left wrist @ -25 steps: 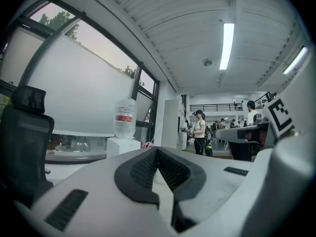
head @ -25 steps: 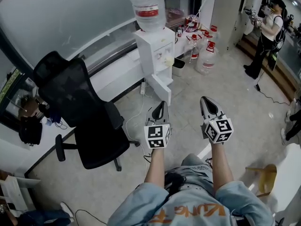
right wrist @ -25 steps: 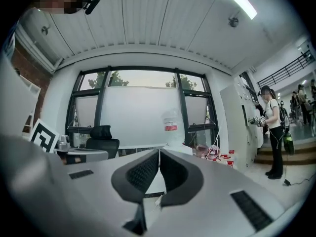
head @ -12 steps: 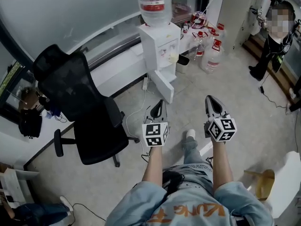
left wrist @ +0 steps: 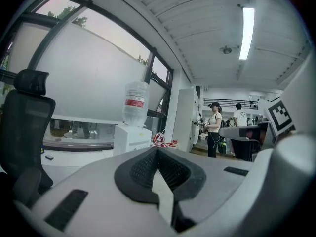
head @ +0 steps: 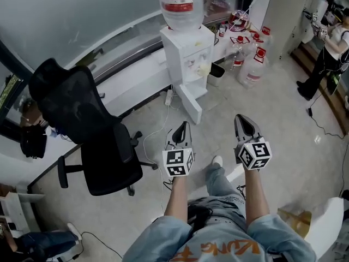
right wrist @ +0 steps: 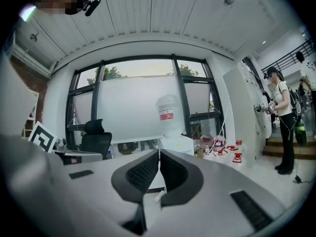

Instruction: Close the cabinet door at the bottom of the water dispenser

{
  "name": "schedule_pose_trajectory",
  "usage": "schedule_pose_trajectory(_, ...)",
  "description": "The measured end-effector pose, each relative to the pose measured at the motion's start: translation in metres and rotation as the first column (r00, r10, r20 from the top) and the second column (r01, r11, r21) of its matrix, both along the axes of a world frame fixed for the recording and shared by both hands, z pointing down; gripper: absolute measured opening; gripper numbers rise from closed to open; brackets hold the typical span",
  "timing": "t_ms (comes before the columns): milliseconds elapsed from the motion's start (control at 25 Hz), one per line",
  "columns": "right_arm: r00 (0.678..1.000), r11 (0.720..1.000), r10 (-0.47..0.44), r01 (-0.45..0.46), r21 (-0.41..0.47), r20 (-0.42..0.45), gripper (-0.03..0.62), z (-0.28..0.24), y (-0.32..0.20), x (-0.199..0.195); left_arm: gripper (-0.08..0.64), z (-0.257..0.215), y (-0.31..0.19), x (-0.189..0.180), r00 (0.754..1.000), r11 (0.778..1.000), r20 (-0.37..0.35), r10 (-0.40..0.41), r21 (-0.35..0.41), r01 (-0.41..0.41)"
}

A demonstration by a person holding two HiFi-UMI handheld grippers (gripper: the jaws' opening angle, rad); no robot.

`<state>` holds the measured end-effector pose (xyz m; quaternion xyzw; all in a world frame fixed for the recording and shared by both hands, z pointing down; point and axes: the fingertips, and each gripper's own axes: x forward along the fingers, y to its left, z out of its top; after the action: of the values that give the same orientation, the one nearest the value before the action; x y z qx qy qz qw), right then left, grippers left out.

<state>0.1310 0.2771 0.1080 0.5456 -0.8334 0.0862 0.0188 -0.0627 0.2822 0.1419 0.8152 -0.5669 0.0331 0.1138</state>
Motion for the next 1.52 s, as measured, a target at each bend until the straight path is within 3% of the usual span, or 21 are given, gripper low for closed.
schedule_pose_trajectory(320,1.000,0.987,-0.021,0.022,-0.158,0.007,0.031,0.070,-0.097,0.049,0.009,0.061,-0.088,0.045,0.999,0.987,0.023,-0.034,-0.160,0.037)
schedule_pose_trajectory(520,0.998,0.986,-0.058,0.061,-0.154,0.022,0.031,0.072,-0.167,0.065,0.011,0.061,-0.139,0.070,0.997,0.982,0.045,-0.059,-0.176,0.066)
schedule_pose_trajectory(680,0.994,0.981,-0.100,0.107,-0.160,0.047,0.031,0.079,-0.201,0.056,0.011,0.063,-0.163,0.077,0.996,0.979,0.066,-0.065,-0.187,0.076)
schedule_pose_trajectory(1000,0.983,0.965,-0.179,0.185,-0.187,0.050,0.031,0.090,-0.249,0.015,0.011,0.075,-0.205,0.038,0.988,0.965,0.068,-0.139,-0.213,0.150)
schedule_pose_trajectory(1200,0.983,0.970,-0.181,0.185,-0.160,0.036,0.031,0.071,-0.281,-0.006,0.011,0.061,-0.233,0.017,0.988,0.971,0.058,-0.144,-0.186,0.153)
schedule_pose_trajectory(1520,0.971,0.951,-0.240,0.237,-0.197,0.005,0.031,0.090,-0.304,-0.067,0.011,0.083,-0.254,-0.032,0.983,0.956,0.050,-0.175,-0.228,0.182)
